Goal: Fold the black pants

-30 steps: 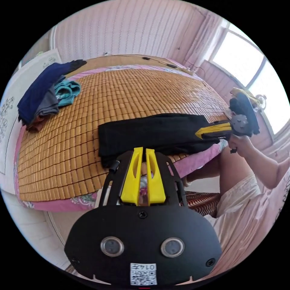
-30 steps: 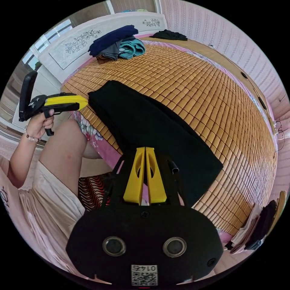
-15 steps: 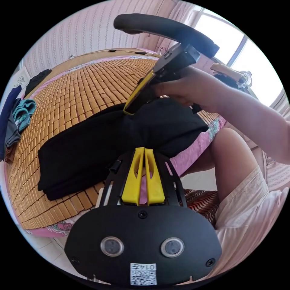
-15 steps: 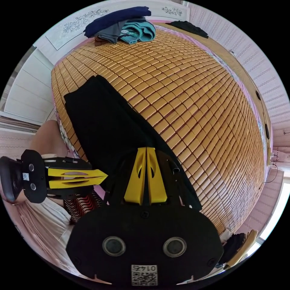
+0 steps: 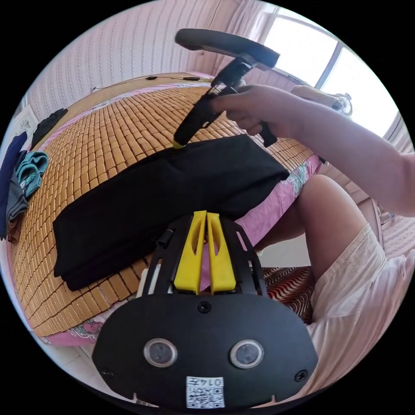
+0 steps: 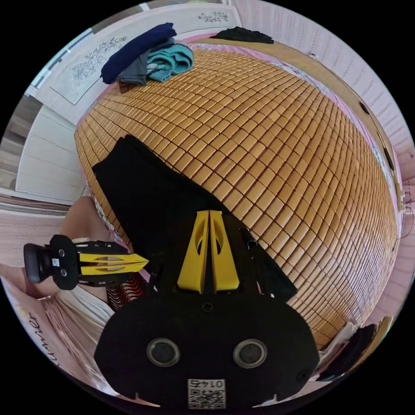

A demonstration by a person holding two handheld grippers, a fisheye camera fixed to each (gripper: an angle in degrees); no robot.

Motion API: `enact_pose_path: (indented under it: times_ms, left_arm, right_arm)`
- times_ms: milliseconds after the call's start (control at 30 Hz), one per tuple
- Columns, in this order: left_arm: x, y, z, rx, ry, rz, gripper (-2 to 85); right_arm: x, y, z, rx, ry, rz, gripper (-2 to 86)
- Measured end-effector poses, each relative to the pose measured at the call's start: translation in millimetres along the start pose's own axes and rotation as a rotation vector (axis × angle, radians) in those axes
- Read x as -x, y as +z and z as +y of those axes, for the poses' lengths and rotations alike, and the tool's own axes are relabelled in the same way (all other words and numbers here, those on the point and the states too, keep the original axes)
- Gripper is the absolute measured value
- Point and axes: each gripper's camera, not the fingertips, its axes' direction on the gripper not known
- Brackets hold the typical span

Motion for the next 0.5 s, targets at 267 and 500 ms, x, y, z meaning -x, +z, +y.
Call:
enact_pose_path:
  times_ms: [267,500]
  left_arm:
    - [-86.9,6.0,3.7,-0.062,0.218,0.075,7.7]
    - [-164.3,44.8,-5.9,-0.038,0.382,0.103,13.0]
  right_arm:
    - [-100.9,35.9,213.1,0.007,0.464,-0.116,11.9]
    - [-135.8,101.1,282.7,-0.104,0.597,-0.466,4.6]
